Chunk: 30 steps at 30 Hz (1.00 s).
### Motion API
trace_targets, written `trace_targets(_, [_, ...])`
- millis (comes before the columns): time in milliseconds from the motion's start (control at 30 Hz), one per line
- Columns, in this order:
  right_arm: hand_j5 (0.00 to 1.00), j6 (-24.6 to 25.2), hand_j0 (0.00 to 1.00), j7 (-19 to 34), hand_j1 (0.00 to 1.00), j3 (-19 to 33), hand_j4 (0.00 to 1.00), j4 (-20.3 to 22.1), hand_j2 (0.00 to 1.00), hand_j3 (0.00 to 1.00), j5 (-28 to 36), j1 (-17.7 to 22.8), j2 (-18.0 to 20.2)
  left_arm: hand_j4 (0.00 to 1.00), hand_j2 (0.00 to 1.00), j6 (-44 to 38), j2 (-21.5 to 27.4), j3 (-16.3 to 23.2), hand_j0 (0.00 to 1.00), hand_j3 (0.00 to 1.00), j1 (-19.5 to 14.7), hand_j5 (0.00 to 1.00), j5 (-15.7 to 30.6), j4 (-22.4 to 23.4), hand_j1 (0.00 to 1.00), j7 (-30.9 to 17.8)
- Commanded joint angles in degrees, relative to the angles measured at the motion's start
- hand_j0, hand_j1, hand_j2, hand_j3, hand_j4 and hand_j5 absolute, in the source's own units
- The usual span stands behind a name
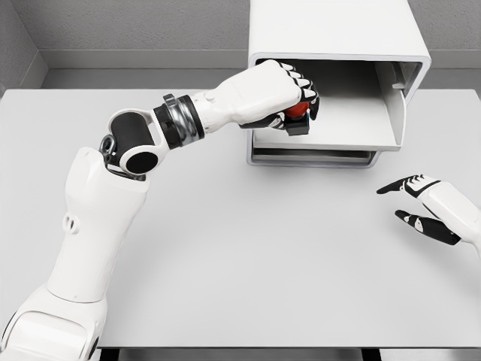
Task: Slide open multi-storey tabletop storage cabinets and put open load switch and slide close multi-storey tabletop storage cabinets
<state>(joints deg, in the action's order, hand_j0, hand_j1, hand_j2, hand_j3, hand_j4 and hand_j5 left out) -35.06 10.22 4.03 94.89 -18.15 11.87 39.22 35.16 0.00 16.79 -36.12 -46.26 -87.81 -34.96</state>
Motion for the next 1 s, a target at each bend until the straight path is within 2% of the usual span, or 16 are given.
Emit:
trace_targets(0, [0.67,0.06,0.67,-0.03,0.67,0.01,0.67,0.12,0.67,0.67,0.40,0.00,0.06,0.46,0.46,-0.16,0.00,0.00,0.46,0.46,0.00,0.46,0.03,0.45,0.46,-0.04])
trace_targets(367, [0.67,0.06,0.67,-0.03,0.67,0.01,0.67,0.12,0.67,0.67,0.40,0.00,0.06,0.47,0.47,-0.16,0.00,0.00,0.47,0.47,0.00,0.47,0.03,1.86,0.47,-0.04])
trace_targets(500, [0.67,0.06,0.67,-0.03,0.67,-0.08,0.67,0.12,0.67,0.67,0.40,0.00,-0.02,0.53,0.53,-0.16,0.00,0.00,0.53,0.53,0.00,0.53,0.03,2.03,0.53,-0.04])
trace_targets(967, [0.67,0.06,0.67,-0.03,0.67,0.01,0.67,0.29,0.67,0.67,0.49,0.00,-0.02,0.56,0.56,-0.16,0.00,0.08,0.56,0.56,0.00,0.56,0.03,1.68,0.56,-0.04])
